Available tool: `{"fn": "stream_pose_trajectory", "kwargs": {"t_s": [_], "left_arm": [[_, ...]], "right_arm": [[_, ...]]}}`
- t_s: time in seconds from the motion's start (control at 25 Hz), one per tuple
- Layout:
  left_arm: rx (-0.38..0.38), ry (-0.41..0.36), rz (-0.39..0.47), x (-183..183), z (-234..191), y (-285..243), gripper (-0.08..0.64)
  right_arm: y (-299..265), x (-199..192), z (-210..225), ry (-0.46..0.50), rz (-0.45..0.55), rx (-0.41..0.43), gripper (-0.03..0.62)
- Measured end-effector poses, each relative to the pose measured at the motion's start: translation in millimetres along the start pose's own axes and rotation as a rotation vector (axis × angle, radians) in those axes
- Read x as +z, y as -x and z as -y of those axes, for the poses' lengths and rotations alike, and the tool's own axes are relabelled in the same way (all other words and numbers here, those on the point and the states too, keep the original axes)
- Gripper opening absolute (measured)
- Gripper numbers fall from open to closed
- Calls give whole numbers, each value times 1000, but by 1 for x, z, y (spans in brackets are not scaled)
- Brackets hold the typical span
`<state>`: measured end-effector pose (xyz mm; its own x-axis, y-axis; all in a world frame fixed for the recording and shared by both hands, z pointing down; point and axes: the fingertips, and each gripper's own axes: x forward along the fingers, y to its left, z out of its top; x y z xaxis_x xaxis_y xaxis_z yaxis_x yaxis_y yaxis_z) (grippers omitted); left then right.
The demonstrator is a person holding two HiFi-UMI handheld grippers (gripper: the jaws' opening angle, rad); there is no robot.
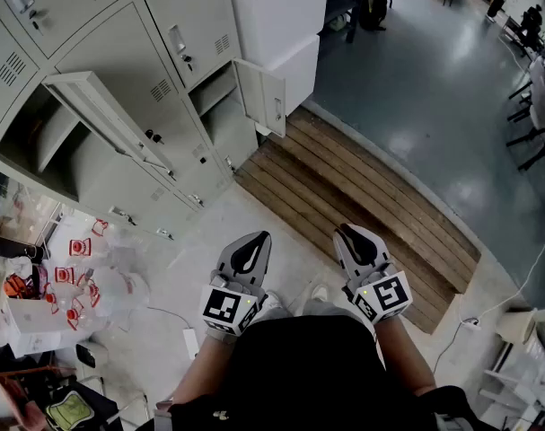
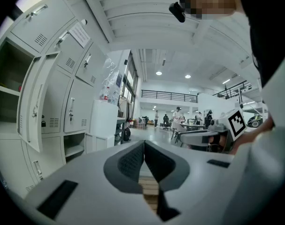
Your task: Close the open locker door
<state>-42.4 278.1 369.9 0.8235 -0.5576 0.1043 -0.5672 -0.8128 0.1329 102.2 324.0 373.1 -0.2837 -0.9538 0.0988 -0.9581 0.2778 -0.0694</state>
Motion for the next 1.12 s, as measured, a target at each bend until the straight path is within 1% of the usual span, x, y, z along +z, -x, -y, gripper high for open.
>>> {"fn": "stream_pose_trajectory", "kwargs": {"t_s": [0.16, 0.32, 0.44, 0.64, 0.8, 0.88, 0.96, 1.12], "left_arm": [[-6, -3, -4, -2, -10, 8, 23], [1, 8, 5, -1, -32, 22, 23], [1, 28, 0, -6, -49, 32, 23], [-2, 30, -19, -18, -70, 44, 23], [12, 49, -59, -30, -84, 44, 23], [19, 41, -51, -28, -91, 39, 23], [24, 31, -48, -29, -98, 30, 23], [47, 27, -80, -35, -116, 1, 23]], "right_arm": [[-9, 2, -10, 3, -7, -6, 63], [-23, 6, -24, 0, -15, -17, 63], [-33, 6, -35, 3, -18, -22, 63], [-47, -1, -44, -9, -27, -45, 64], [-59, -13, -38, -39, -36, -50, 64], [-70, -17, -34, -56, -38, -46, 64], [-83, -20, -27, -71, -36, -39, 64], [-118, -26, -6, -91, -37, -9, 64]]}}
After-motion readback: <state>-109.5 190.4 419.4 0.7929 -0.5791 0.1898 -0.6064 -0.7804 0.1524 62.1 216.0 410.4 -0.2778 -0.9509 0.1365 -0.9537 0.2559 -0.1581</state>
